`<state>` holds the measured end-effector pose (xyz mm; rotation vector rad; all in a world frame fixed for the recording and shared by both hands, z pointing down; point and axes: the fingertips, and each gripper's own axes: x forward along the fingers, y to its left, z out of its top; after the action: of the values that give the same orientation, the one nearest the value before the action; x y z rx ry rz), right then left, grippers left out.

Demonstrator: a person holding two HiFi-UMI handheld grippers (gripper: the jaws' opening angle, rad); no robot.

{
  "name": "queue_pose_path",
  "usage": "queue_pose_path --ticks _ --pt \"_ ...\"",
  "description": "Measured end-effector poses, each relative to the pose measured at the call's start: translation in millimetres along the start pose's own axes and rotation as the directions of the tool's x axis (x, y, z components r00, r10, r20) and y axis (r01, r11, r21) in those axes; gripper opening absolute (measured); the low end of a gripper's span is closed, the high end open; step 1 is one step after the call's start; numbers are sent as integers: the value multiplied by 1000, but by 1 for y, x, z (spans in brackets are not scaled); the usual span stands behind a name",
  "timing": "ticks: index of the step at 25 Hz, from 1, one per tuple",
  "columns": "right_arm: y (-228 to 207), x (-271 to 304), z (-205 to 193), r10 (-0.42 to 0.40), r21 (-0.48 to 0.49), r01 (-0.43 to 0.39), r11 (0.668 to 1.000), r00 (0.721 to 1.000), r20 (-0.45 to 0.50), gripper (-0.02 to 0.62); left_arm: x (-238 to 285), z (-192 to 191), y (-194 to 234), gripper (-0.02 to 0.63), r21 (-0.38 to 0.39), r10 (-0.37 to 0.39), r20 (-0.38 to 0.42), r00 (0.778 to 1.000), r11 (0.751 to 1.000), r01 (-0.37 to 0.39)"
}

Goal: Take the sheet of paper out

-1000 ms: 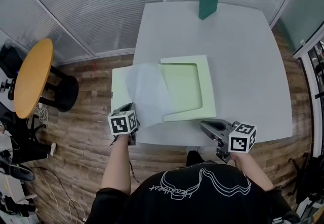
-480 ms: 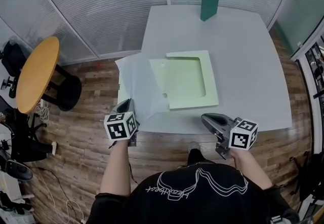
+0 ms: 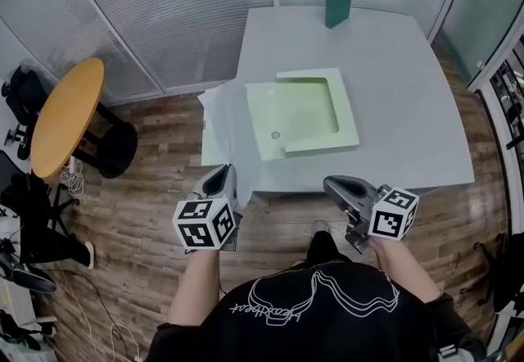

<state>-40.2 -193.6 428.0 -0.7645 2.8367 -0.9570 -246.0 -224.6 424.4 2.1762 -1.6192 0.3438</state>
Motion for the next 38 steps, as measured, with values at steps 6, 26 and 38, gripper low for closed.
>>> queue_pose_path --ticks 6,26,38 --pt "32 -5 -8 36 -43 -35 998 999 20 9 -36 -17 -37 12 -70 -140 35 989 987 143" --pt "69 -40 -36 -13 -115 12 993 1000 -5 8 -85 -50 -115 12 -121 -424 -2 906 899 421" --pt "66 -51 -45 -19 -114 17 993 1000 -16 8 -79 -51 -136 12 -100 -452 -11 892 888 449"
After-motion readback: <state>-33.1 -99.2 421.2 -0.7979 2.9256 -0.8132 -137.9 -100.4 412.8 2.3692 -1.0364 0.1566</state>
